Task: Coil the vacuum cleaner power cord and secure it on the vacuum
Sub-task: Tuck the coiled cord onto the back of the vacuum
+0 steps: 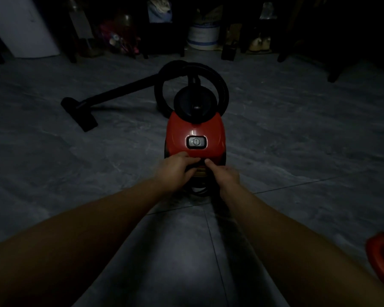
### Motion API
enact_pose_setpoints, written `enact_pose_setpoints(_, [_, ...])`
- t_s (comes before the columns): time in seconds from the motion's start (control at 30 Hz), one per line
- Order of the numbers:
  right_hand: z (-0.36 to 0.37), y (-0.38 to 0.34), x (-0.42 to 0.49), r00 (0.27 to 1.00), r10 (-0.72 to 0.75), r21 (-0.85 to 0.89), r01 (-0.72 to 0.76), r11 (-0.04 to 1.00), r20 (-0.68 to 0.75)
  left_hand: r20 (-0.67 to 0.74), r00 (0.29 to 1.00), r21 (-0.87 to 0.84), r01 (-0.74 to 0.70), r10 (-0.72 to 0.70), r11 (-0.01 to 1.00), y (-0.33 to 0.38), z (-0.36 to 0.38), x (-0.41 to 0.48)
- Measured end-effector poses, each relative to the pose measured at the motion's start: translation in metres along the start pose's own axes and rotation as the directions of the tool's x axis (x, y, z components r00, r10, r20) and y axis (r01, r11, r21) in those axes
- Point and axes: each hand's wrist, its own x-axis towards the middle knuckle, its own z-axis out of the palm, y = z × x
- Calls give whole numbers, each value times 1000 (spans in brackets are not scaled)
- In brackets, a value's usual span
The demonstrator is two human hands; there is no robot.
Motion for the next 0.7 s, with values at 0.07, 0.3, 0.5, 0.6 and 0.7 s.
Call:
enact_pose_setpoints(0.07, [0, -2, -1, 1000, -11, -54, 11, 999, -5, 25, 1000, -3, 16, -15, 1000, 2, -2, -1])
enact_pose_setpoints(0.3, [-11, 6, -13, 936, -341, -258, 308, 916, -92, -35, 999, -2, 32, -33, 999, 1, -5, -15])
enact_pose_setpoints(0.5, [-14, 3, -22, 899, -434, -378, 383, 843, -56, -63, 996, 66, 61, -57, 996, 3, -11, -20])
enact_pose_setpoints(0.6, [-14, 0, -28, 872, -488, -417, 432, 800, -32, -79, 995, 79, 62, -56, 995, 6, -13, -22])
enact_pose_setpoints(0.7, [-18, 0, -31, 859, -512, -452, 453, 769, -9, -86, 994, 103, 74, -65, 992, 4, -14, -24])
